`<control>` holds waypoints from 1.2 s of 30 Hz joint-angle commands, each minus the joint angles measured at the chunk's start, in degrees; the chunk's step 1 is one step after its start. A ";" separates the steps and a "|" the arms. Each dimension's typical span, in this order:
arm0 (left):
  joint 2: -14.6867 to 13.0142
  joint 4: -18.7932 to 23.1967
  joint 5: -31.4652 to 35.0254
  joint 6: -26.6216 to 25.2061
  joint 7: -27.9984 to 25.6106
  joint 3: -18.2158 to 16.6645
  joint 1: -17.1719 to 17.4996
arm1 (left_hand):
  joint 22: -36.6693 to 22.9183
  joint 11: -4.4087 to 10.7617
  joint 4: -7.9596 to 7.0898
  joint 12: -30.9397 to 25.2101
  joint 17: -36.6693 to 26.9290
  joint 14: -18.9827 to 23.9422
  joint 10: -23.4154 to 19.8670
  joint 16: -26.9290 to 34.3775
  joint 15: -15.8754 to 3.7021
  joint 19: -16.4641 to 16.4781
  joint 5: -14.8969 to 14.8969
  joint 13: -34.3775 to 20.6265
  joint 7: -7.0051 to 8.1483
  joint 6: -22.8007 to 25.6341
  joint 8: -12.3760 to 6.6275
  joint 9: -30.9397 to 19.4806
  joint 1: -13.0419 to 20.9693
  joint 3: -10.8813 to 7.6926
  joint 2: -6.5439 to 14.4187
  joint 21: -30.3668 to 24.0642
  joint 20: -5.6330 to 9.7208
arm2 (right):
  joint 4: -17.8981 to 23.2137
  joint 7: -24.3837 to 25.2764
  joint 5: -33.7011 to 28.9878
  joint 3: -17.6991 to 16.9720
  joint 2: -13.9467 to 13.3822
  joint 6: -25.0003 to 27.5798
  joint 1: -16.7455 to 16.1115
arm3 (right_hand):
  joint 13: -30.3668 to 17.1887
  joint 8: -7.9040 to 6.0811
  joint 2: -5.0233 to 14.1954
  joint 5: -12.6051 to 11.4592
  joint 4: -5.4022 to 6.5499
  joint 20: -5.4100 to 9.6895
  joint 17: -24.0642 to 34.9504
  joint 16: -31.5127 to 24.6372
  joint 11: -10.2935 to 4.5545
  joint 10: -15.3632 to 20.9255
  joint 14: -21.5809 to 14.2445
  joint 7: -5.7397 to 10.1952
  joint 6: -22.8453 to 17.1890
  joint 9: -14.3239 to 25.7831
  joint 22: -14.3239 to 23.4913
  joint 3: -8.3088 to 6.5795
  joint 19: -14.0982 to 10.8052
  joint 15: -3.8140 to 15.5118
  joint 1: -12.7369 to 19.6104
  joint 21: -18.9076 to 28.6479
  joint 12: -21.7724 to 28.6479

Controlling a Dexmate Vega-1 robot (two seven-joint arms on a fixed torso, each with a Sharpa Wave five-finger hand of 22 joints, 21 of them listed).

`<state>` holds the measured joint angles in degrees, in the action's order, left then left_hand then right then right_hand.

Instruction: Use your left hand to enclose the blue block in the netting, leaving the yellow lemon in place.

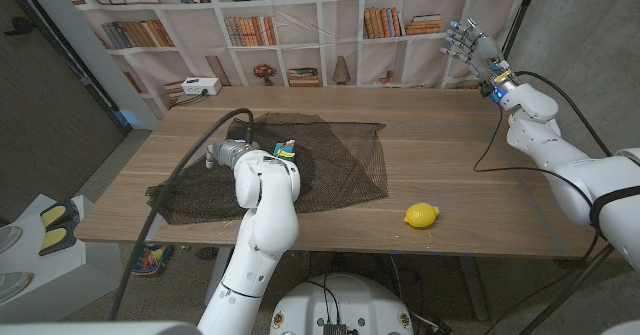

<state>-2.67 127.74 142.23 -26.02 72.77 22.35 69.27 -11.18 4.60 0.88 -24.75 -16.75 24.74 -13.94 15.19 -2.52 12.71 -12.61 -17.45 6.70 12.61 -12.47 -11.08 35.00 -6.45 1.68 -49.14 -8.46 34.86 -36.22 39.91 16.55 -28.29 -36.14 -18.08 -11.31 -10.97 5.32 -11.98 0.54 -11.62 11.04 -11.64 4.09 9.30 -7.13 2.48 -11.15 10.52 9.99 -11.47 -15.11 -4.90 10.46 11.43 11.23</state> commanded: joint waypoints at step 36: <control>16.96 -8.54 -11.96 -23.92 -20.17 -13.75 0.56 | 1.13 -3.46 -0.04 -0.02 2.21 -2.95 1.93 -2.29 2.10 2.43 1.32 -0.79 -3.95 -1.82 0.20 -0.70 -0.65 -0.73 2.43 3.72 -3.75 | 26.92 13.05 1.63 -2.11 -5.02 1.87 -18.01 | -0.22 -0.18 -0.22 0.17 -0.27 0.95 0.33 -0.42 0.13 0.85 -1.60 0.27 -0.58 0.25 0.39 -0.37 -0.15 -0.47 -0.13 0.01 0.40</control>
<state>8.78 118.25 140.08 -38.77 66.45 11.56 67.33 -9.85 1.65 0.79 -24.37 -14.62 21.21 -11.41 12.65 -0.62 14.34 -11.43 -17.96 3.15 10.37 -11.88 -11.61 34.33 -6.69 3.74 -45.48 -11.97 60.27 -25.25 42.01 14.57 -32.58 -35.17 -35.08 -11.31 -10.97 5.32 -11.98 0.30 -11.25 11.04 -11.66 4.09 9.75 -8.01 2.66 -11.36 10.52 10.28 -11.71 -15.05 -5.34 10.47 11.44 11.47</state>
